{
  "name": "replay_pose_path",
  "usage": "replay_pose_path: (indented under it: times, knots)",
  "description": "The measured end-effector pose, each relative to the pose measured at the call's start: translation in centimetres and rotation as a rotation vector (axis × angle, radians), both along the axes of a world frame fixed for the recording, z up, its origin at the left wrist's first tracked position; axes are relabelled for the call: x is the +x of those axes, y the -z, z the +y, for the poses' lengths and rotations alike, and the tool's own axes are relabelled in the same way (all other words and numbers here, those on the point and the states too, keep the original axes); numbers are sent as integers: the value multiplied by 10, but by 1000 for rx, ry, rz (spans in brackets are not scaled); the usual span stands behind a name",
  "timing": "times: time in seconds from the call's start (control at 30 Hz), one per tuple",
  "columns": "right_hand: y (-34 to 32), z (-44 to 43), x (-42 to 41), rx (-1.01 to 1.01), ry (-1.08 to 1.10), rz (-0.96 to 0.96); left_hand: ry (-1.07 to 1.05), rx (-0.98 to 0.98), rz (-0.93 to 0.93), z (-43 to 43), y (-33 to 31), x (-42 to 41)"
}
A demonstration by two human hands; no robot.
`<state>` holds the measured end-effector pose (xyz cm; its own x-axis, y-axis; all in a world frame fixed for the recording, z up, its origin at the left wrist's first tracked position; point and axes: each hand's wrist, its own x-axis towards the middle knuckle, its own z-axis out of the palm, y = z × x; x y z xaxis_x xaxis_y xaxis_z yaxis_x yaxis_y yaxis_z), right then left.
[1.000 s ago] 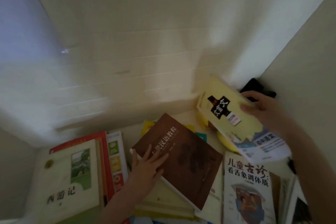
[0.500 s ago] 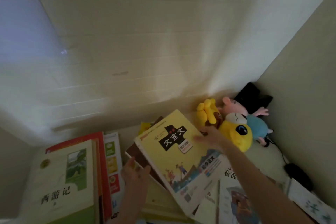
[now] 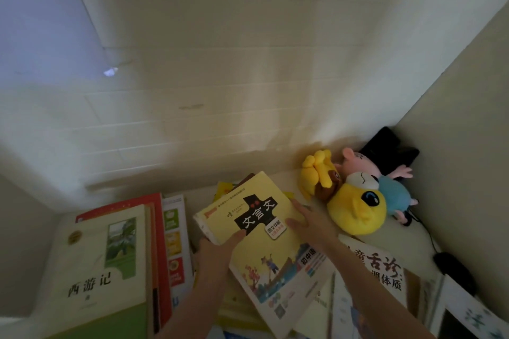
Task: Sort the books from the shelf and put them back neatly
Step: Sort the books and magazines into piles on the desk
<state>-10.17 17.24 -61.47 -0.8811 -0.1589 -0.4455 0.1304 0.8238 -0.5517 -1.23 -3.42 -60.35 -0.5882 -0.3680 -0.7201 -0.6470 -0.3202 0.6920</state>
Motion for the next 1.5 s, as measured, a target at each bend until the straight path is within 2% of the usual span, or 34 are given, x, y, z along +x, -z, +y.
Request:
replay_pose_path:
  times: [0.13, 0.33, 0.4, 0.57, 0.7, 0.77, 0.87, 0.93, 1.03, 1.2, 1.3, 1.5]
  knots:
    - [-2, 9, 5, -191, 84, -15, -31, -105, 177, 14, -11, -4]
    - [-29, 39, 13, -563, 314, -89, 9, 132, 484, 36, -51, -13]
    - [-60, 49, 17, -629, 241, 5, 44, 150, 559, 36, -72, -15]
    - [-129, 62, 26, -734, 219, 228, 268, 102, 866, 21, -142, -33]
    - [-132, 44, 41, -790, 257, 338, 374, -2, 1011, 4, -170, -45]
    - [-107, 31, 53, -768, 278, 285, 379, -5, 1002, -2, -158, -45]
    - [-64, 16, 74, -752, 245, 152, 418, -118, 899, -8, -122, -38]
    - [-48, 13, 79, -780, 273, 122, 438, -89, 867, -11, -104, -34]
    - [-41, 9, 74, -768, 326, 164, 468, -32, 821, -14, -90, -32]
    - [-35, 1, 83, -763, 378, 175, 441, -121, 668, -23, -69, -33]
    - [-33, -2, 89, -758, 381, 140, 495, -120, 649, -27, -69, -37]
    - [-41, 5, 83, -732, 376, 130, 434, -118, 678, -30, -72, -32]
